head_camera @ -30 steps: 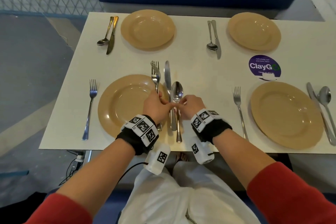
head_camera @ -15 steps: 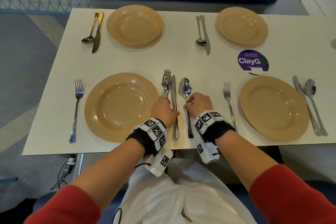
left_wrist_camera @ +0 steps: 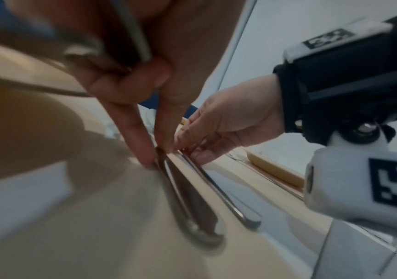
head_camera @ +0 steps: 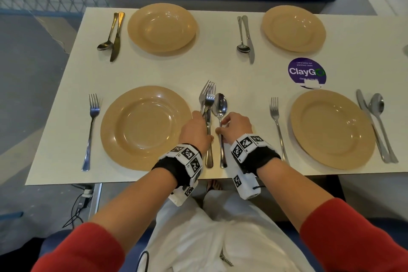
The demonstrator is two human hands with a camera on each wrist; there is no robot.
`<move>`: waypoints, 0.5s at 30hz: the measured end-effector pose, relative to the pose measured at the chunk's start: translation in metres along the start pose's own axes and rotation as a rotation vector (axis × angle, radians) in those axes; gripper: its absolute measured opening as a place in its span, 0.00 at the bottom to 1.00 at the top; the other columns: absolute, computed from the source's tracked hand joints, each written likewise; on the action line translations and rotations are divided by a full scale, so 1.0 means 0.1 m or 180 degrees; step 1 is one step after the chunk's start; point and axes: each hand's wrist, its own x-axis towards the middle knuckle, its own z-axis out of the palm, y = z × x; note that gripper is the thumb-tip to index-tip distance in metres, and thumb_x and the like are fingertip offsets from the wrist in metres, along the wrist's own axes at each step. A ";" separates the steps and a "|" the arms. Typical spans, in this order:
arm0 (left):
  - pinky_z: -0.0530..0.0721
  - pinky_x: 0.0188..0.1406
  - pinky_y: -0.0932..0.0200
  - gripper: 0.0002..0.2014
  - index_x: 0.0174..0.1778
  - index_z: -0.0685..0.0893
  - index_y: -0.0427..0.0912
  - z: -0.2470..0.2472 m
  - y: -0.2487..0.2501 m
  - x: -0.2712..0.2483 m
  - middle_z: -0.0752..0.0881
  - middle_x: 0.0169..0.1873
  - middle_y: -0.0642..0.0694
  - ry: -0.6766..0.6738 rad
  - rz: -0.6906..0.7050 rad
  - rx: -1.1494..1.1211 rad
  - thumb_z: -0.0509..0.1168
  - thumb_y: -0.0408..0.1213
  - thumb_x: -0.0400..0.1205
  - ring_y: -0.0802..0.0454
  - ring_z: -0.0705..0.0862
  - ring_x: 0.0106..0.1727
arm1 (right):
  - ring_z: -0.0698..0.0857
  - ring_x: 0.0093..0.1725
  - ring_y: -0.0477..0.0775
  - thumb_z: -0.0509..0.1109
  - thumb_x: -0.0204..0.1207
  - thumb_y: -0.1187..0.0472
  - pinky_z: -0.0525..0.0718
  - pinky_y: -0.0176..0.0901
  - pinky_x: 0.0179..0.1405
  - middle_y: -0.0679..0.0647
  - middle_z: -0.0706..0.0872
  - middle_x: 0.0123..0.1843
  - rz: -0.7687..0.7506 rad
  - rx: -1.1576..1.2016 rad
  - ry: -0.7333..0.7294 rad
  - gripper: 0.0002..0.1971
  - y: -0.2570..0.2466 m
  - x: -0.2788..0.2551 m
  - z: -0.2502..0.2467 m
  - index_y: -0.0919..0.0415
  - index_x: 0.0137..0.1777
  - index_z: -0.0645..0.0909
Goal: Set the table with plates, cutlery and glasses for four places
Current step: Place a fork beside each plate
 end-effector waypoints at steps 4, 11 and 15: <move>0.81 0.42 0.54 0.19 0.60 0.69 0.35 -0.01 0.00 0.00 0.84 0.49 0.38 0.0040 0.0096 0.0149 0.70 0.30 0.77 0.39 0.85 0.49 | 0.88 0.48 0.63 0.76 0.69 0.62 0.87 0.55 0.53 0.62 0.87 0.50 -0.0012 0.0026 -0.0032 0.12 -0.04 0.00 0.04 0.63 0.50 0.81; 0.77 0.37 0.55 0.17 0.57 0.69 0.36 -0.04 -0.07 0.03 0.82 0.43 0.41 0.0019 0.0151 0.0260 0.68 0.28 0.77 0.43 0.81 0.42 | 0.88 0.50 0.62 0.76 0.68 0.63 0.87 0.55 0.54 0.62 0.87 0.51 -0.0036 0.0144 -0.0117 0.12 -0.08 0.01 0.10 0.62 0.51 0.81; 0.76 0.38 0.57 0.18 0.59 0.69 0.36 -0.04 -0.10 0.03 0.78 0.41 0.44 0.0025 0.0111 0.0236 0.68 0.29 0.77 0.46 0.77 0.40 | 0.88 0.50 0.63 0.76 0.68 0.63 0.87 0.56 0.54 0.63 0.87 0.51 -0.0026 0.0216 -0.0133 0.13 -0.09 0.01 0.14 0.62 0.52 0.81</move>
